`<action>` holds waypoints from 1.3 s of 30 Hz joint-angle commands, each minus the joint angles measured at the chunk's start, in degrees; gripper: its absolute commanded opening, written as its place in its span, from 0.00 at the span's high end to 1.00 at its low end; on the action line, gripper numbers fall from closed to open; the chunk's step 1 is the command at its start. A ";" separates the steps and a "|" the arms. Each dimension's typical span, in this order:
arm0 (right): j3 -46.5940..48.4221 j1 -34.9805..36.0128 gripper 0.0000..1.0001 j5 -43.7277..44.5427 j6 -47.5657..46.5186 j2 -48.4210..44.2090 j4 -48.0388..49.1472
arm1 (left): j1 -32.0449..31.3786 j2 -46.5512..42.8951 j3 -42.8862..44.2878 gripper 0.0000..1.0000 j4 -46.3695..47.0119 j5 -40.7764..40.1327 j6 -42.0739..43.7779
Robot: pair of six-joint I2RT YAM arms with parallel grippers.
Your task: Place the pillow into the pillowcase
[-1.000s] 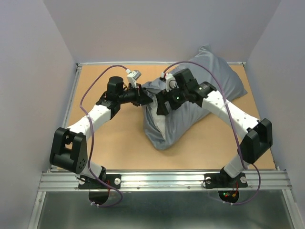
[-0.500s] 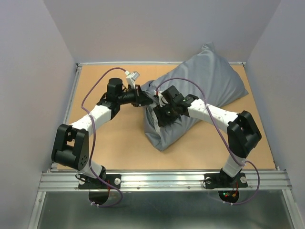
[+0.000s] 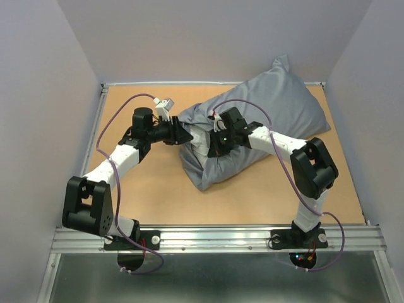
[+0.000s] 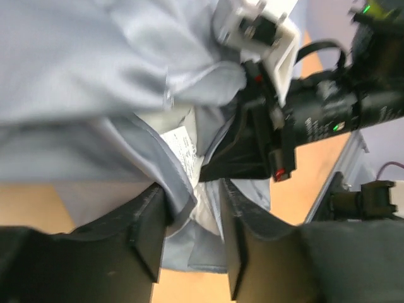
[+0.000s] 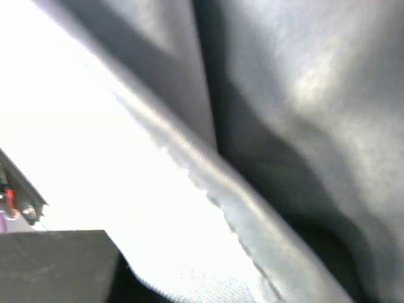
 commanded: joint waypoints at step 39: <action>5.51 -0.94 0.99 -7.02 7.40 5.12 7.92 | -4.18 2.71 -1.81 0.38 -13.69 -29.10 -14.04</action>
